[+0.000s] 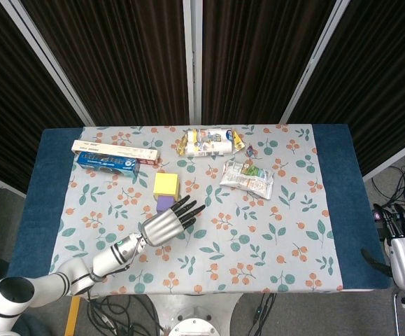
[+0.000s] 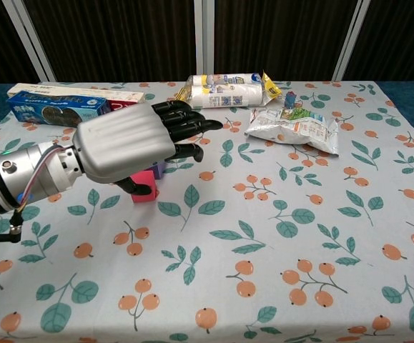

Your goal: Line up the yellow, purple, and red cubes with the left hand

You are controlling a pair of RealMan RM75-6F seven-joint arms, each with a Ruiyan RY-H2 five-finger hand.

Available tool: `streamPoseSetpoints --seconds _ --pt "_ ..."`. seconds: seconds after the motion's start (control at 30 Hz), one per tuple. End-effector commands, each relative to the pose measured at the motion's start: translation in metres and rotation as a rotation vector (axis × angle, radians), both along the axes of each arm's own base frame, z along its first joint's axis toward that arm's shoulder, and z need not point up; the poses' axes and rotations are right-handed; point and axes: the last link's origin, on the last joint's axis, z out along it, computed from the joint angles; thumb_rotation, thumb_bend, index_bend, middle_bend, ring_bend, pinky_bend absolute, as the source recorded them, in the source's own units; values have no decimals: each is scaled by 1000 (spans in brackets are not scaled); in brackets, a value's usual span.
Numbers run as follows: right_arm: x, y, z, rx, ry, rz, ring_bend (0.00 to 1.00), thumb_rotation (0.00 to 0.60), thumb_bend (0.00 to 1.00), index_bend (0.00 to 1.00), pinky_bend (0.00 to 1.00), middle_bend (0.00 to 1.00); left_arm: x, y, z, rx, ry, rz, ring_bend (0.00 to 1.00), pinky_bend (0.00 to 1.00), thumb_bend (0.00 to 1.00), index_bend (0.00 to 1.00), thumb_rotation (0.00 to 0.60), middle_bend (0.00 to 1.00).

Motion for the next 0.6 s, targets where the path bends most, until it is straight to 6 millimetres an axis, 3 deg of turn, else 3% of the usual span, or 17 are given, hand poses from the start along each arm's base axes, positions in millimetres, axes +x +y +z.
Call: streamPoseSetpoints --seconds 0.03,0.6 --pt "-1 0 0 0 0 -2 17 600 67 78 137 185 -2 0 -1 -4 12 0 106 128 0 341 600 114" --pt "-2 0 0 -1 -1 -6 17 600 67 78 137 184 -11 11 -5 30 69 -7 106 128 0 341 600 114"
